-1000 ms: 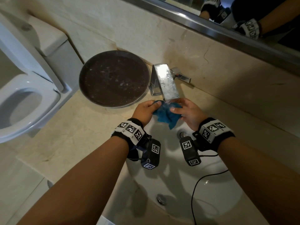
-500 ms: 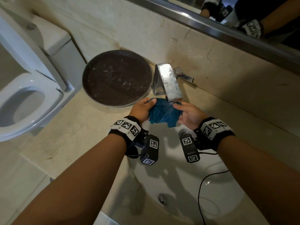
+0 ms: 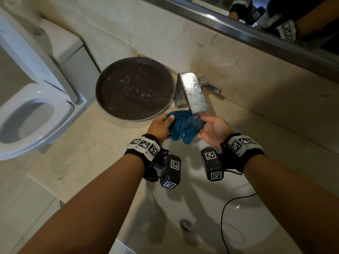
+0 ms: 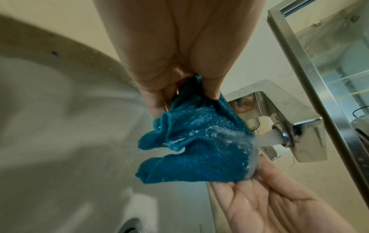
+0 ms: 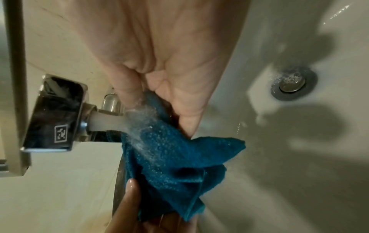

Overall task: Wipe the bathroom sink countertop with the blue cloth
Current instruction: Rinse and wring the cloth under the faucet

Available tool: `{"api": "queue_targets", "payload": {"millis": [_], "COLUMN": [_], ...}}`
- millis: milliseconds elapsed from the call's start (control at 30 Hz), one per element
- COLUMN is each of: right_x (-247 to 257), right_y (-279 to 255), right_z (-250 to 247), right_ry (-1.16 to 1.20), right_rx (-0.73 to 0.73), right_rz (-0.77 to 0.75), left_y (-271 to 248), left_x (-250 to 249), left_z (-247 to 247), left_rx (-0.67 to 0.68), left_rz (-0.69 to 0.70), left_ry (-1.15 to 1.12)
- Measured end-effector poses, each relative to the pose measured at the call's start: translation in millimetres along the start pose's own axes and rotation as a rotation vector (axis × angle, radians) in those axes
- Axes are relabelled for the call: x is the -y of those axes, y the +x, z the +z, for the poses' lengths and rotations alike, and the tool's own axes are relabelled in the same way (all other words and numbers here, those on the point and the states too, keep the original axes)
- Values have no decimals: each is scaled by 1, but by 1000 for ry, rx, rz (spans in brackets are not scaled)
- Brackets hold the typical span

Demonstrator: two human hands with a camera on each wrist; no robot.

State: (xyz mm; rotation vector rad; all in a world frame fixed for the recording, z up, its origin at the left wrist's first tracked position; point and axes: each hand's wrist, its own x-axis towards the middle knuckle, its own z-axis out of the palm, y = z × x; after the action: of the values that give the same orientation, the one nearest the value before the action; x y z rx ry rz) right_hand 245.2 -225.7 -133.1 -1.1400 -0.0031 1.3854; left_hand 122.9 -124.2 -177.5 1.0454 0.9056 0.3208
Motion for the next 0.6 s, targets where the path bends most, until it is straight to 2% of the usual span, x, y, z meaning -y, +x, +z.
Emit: {"api": "queue_targets", "payload": {"millis": [233,433,600], "right_x": [4,12,11], "right_y": [-3,-7,-11], "right_z": [-5,-25,-42], "right_ry": [-15,-99,-139], "right_rx": [5,-110,-208], "right_rz": [-19,-23,-62], "left_y": [7,7,5], "left_x": [1,2,1], "left_z": [10,27,39], "left_rx": [40,114,163], "left_rz": [1,-64,-67], "left_ry": [-141,-231,-242]}}
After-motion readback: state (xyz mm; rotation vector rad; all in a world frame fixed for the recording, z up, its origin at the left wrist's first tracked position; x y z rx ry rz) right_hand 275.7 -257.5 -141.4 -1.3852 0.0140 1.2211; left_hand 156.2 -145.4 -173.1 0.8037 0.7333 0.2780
